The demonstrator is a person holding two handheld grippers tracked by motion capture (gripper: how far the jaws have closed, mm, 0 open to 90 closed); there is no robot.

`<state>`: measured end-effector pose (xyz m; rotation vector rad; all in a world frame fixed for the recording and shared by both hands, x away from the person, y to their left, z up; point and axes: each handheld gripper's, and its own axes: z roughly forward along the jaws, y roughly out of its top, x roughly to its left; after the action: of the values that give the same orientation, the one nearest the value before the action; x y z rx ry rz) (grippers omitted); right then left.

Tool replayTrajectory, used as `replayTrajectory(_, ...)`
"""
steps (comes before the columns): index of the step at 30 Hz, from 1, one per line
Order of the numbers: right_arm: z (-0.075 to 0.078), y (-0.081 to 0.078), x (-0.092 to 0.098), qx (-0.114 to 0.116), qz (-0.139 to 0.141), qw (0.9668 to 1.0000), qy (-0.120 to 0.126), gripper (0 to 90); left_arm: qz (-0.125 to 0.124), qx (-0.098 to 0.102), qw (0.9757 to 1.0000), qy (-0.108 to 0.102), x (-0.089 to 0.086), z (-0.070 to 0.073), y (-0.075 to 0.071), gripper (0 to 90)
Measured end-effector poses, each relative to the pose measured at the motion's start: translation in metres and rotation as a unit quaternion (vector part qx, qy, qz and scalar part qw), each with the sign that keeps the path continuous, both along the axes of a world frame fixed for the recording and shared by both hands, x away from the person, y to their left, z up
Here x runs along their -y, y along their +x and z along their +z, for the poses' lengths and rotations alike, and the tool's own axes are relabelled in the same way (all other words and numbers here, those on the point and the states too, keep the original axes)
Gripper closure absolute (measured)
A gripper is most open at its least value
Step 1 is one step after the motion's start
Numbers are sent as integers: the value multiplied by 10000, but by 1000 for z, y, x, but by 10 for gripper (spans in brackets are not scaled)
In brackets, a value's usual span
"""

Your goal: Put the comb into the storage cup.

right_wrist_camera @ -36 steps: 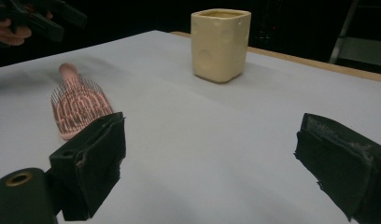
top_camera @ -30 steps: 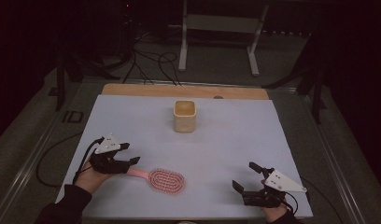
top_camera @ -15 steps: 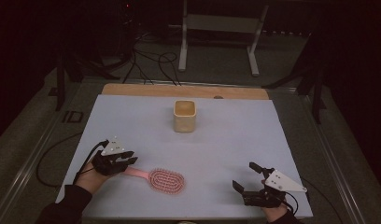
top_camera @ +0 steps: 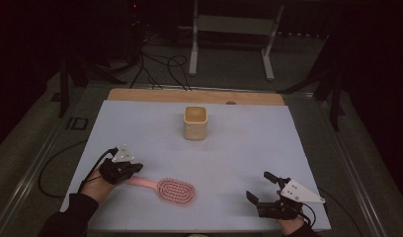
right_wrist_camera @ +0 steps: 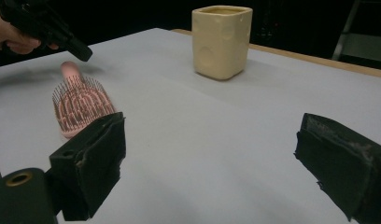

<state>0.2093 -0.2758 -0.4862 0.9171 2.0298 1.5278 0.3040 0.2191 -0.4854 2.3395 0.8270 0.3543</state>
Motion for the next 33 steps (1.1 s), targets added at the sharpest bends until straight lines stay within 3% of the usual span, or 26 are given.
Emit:
replayTrajectory(13,0,1,1,-7,-2,10000,-7,83,-218,-263,9992,188,8,-9,2,900)
replayTrajectory(15,-1,1,0,-17,3,10000,-2,83,-211,-229,9992,239,7,-10,1,900)
replayTrajectory(21,0,1,0,-11,13,10000,16,83,-163,-260,9994,166,4,-11,0,900)
replayTrajectory(33,1,1,1,-43,16,10000,71,83,-266,-364,9984,339,-5,-8,-17,900)
